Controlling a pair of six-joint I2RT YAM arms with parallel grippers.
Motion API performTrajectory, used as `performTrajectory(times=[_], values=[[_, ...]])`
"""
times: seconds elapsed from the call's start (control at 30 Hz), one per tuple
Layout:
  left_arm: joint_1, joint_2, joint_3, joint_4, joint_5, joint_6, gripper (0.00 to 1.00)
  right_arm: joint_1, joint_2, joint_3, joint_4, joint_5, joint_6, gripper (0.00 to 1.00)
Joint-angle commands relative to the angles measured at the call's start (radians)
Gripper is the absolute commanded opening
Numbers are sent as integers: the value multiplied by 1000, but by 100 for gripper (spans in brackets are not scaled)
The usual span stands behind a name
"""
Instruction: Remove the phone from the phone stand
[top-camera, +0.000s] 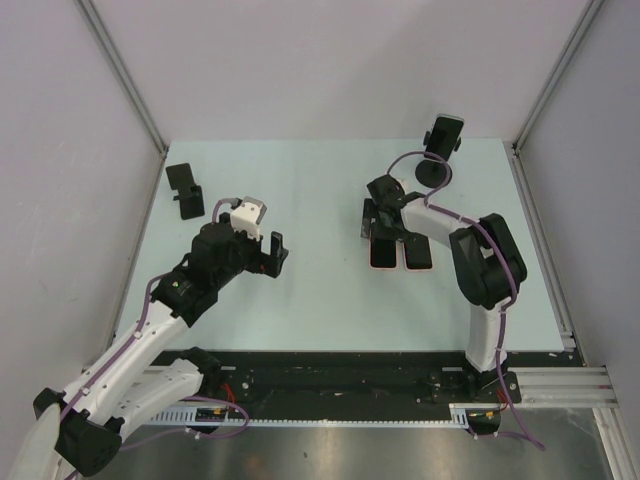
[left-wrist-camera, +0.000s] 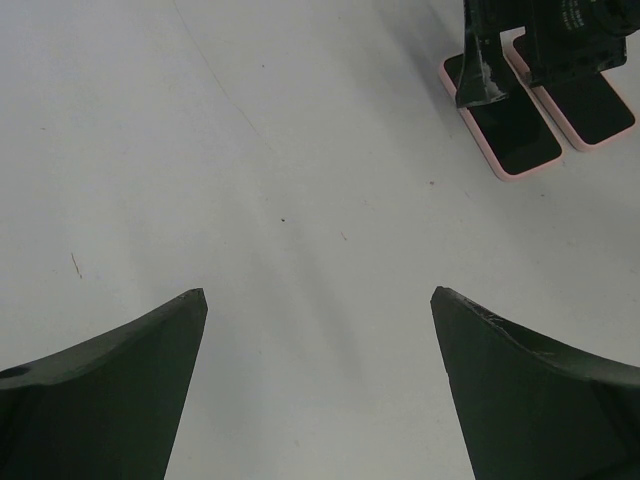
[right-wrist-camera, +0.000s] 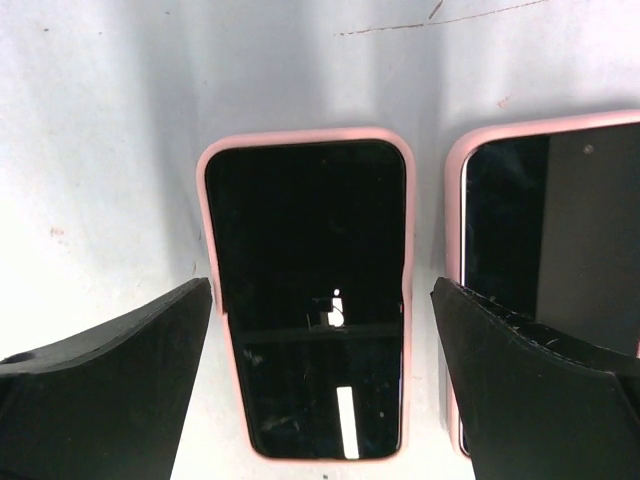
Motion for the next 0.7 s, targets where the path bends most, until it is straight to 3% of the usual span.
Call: performTrajectory(times=[0.0, 0.33, 0.47, 0.67], values=[[-2, -19, -1, 13, 16, 31, 100, 14, -128, -1, -12, -13, -33, 98], [-2, -47, -2, 13, 15, 30, 100, -96, -405, -4, -161, 60, -105, 100], [-3, -59, -4, 13, 21, 27, 100, -234, -528, -38, -216, 175, -108, 100], [-2, -71, -2, 13, 29, 23, 100, -469, -723, -194, -204, 182, -59, 100]])
